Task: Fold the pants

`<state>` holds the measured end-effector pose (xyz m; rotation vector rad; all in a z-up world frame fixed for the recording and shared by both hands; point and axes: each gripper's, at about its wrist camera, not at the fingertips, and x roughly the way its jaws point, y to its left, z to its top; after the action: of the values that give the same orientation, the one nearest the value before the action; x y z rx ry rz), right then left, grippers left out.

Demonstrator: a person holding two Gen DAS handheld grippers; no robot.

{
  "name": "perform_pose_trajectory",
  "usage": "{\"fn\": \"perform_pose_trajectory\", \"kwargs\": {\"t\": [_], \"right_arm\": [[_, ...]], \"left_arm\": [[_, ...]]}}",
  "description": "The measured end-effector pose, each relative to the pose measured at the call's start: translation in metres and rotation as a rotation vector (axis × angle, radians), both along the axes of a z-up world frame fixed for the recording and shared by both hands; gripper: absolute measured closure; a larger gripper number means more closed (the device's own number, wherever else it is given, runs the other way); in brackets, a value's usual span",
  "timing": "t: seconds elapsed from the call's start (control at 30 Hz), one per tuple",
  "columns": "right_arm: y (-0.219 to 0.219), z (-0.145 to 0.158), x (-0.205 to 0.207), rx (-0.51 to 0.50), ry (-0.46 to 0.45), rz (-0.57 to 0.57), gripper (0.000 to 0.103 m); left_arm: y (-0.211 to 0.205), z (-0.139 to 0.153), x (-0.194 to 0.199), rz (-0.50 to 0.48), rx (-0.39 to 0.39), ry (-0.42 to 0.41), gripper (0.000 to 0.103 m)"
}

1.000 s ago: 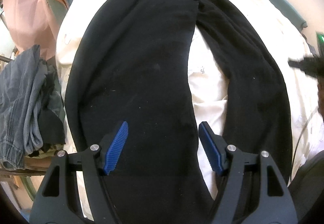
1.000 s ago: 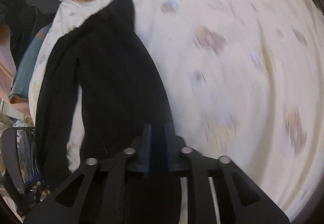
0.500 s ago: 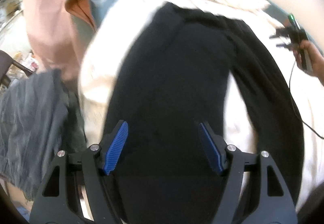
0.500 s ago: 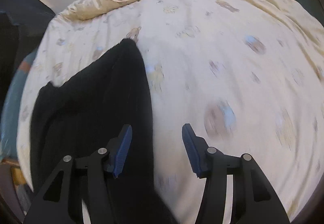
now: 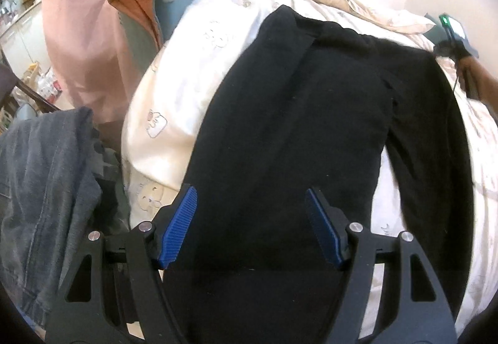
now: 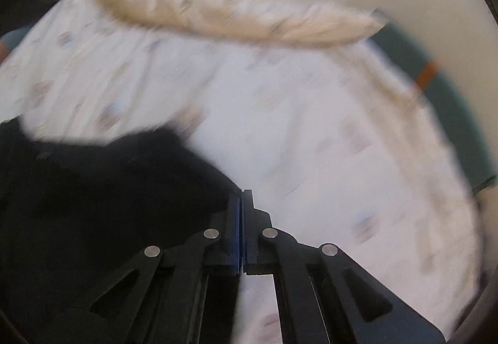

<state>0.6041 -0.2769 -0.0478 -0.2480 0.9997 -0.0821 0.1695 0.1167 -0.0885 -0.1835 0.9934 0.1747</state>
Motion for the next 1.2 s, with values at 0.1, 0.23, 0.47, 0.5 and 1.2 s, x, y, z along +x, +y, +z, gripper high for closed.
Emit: {"fn": "perform_pose_trajectory", "kwargs": {"t": [0.1, 0.23, 0.47, 0.5, 1.2], "right_arm": [[0.003, -0.009, 0.013, -0.063, 0.013, -0.031, 0.103], [0.003, -0.078, 0.012, -0.149, 0.284, -0.011, 0.101], [-0.058, -0.044, -0.065, 0.081, 0.274, -0.086, 0.046], [-0.064, -0.036, -0.080, 0.135, 0.273, -0.079, 0.046], [-0.043, -0.040, -0.586, 0.566, 0.468, -0.116, 0.046]], "left_arm": [[0.001, 0.001, 0.001, 0.001, -0.007, -0.001, 0.034], [0.002, 0.002, -0.002, 0.005, -0.016, -0.001, 0.034], [-0.007, 0.011, -0.010, -0.031, -0.028, -0.015, 0.034], [-0.009, 0.015, -0.011, -0.037, -0.033, -0.021, 0.034], [-0.101, 0.028, -0.125, -0.169, -0.160, 0.104, 0.034]]}}
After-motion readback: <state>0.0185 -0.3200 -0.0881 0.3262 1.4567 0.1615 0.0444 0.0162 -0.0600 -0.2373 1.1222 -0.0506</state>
